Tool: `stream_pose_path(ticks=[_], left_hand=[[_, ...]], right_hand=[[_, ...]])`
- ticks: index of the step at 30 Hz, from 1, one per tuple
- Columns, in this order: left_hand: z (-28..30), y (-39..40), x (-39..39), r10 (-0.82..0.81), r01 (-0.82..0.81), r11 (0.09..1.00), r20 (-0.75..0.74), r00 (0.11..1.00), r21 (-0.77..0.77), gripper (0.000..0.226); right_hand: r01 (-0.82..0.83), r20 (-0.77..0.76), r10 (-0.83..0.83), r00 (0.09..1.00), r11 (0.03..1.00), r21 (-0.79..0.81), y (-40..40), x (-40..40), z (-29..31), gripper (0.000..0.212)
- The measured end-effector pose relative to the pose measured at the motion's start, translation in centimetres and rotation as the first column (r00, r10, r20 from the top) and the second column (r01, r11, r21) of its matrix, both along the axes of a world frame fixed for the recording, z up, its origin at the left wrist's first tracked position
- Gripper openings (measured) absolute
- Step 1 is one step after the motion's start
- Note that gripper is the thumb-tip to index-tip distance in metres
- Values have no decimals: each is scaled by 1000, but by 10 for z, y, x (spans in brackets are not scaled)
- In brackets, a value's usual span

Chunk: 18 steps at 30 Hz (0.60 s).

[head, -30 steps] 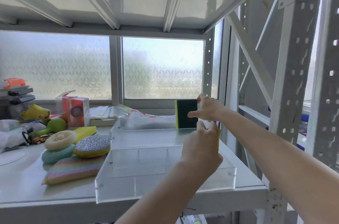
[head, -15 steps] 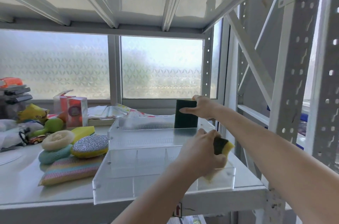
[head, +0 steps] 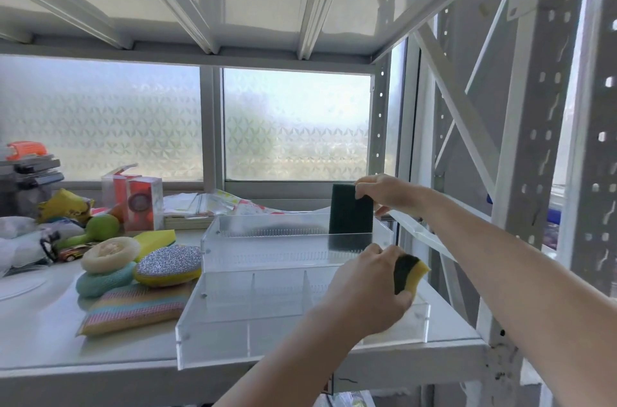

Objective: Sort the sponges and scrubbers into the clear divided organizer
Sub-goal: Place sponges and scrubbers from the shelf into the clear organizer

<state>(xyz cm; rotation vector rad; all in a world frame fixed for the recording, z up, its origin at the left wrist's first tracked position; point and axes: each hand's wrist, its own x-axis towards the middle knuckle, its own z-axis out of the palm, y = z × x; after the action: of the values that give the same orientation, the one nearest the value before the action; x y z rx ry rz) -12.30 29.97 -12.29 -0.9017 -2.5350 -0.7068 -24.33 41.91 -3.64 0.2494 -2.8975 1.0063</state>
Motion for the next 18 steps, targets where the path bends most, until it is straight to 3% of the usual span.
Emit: stream_pose_path(ticks=[3,8,10,14,18], left_hand=[[0,0,0,0,0,1000,5,1000,4,54],[-2,-3,1,10,-10,1000,-4,1000,27,56],[0,-7,1,28,-28,999,-14,1000,44,57],[9,-33,-1,146,-144,989,-52,988,47,57],[19,-91,-7,319,-314,947,-84,944,59,56]], right_hand=[[-11,33,12,999,999,-32,-8,2,0,22],[-24,-57,24,998,1000,-2,-10,1,-3,20],[-14,-111,16,994,1000,23,-10,2,-2,40],[11,-269,5,963,998,59,-25,9,7,54],[-73,-424,112,899,992,107,-75,22,20,58]])
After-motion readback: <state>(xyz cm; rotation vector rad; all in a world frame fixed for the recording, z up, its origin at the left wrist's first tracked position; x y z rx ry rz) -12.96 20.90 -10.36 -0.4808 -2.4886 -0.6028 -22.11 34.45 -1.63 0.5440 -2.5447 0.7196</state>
